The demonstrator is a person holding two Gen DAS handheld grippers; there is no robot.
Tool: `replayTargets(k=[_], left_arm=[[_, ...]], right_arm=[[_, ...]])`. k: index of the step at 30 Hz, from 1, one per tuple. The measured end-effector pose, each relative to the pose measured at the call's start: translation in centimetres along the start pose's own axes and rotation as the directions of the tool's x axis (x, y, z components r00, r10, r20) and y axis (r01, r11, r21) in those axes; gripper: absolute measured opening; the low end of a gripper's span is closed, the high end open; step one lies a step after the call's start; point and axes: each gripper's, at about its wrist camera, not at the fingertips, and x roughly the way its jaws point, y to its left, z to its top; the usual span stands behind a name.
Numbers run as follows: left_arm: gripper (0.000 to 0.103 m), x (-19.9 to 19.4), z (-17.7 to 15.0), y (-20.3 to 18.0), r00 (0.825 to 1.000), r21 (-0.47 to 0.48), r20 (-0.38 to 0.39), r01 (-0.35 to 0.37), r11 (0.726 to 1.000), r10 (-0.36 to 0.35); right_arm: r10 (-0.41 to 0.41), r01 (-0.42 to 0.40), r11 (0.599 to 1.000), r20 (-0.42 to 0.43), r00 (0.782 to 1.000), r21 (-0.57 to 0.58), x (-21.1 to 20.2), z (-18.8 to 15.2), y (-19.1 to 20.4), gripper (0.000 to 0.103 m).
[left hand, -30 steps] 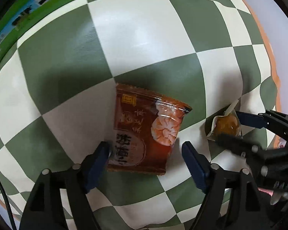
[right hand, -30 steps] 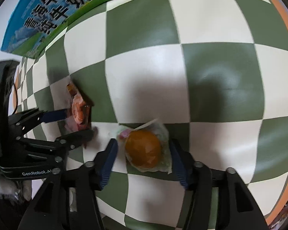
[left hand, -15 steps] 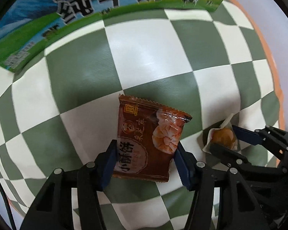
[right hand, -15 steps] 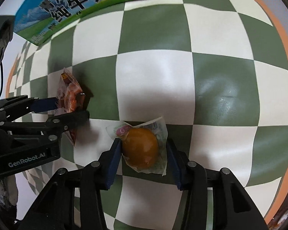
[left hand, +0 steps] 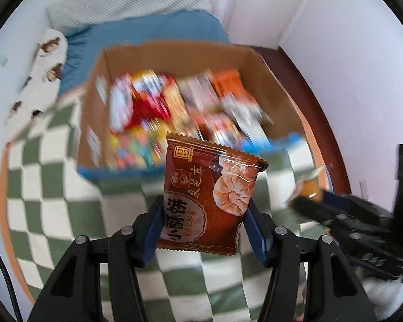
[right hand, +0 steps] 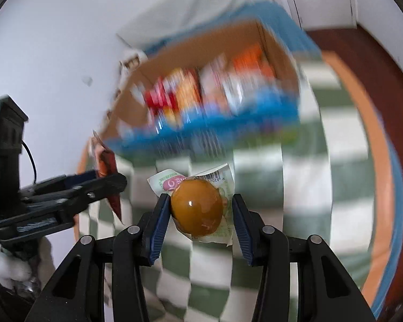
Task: Organize snacks
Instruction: 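Lower both pastries into the cardboard box and open both tools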
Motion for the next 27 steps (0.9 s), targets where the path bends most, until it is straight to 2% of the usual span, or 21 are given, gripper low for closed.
replayTargets(k=[1,4,7,11,14,16,17,18,21,24,27], left_arm=[[0.054,-2.0,1.7,1.7,1.0,-0.017,0.008,-0.015,1.0,0.015],[0.054,-0.2,4.4,4.4,0.998,-0.059,-0.022,-0.066,0.996,0.065],[0.055,1.3,6.0,6.9,0.989,-0.089,-0.052,-0.141,0.986,0.136],[0.055,4.4,7.1,8.9,0.984,-0.131,-0.085,-0.17,0.977,0.159],[0.056,5.7,7.3,10.2,0.983,-0.15,-0.118,-0.16,0.976,0.143],[0.061,6.1,7.4,11.3,0.983,-0.183,-0.139,-0.145,0.972,0.12],[0.07,6.4,7.5,11.6,0.985,-0.205,-0.14,-0.125,0.971,0.097],[0.081,6.4,7.6,11.9,0.988,-0.224,-0.13,-0.111,0.968,0.083],[0.097,5.7,7.5,12.8,0.992,-0.243,-0.089,-0.111,0.964,0.092],[0.1,5.8,7.5,12.5,0.992,-0.219,-0.096,-0.105,0.97,0.086],[0.102,5.7,7.9,12.0,0.986,-0.173,-0.101,-0.146,0.974,0.13]], right_arm=[[-0.013,0.013,1.0,0.015,1.0,-0.018,0.8,1.5,1.6,0.049],[-0.089,0.092,0.993,0.048,0.995,-0.069,2.7,6.8,3.4,0.049],[-0.159,0.16,0.984,0.018,0.987,-0.076,5.1,10.5,2.7,0.049],[-0.203,0.201,0.979,-0.04,0.978,-0.038,8.1,12.3,0.1,0.049],[-0.236,0.234,0.972,-0.093,0.967,-0.031,10.6,13.5,-1.0,0.052],[-0.254,0.257,0.966,-0.134,0.958,0.002,11.6,13.1,-1.7,0.084],[-0.267,0.271,0.963,-0.147,0.952,0.008,11.9,13.3,-1.8,0.101],[-0.26,0.263,0.965,-0.144,0.955,0.006,11.7,13.3,-1.6,0.101],[-0.303,0.304,0.953,-0.131,0.944,-0.017,11.6,13.6,-0.8,0.101],[-0.307,0.305,0.952,-0.126,0.943,-0.03,11.6,14.1,-0.2,0.101],[-0.331,0.328,0.943,-0.115,0.936,-0.048,11.4,14.2,0.4,0.101]])
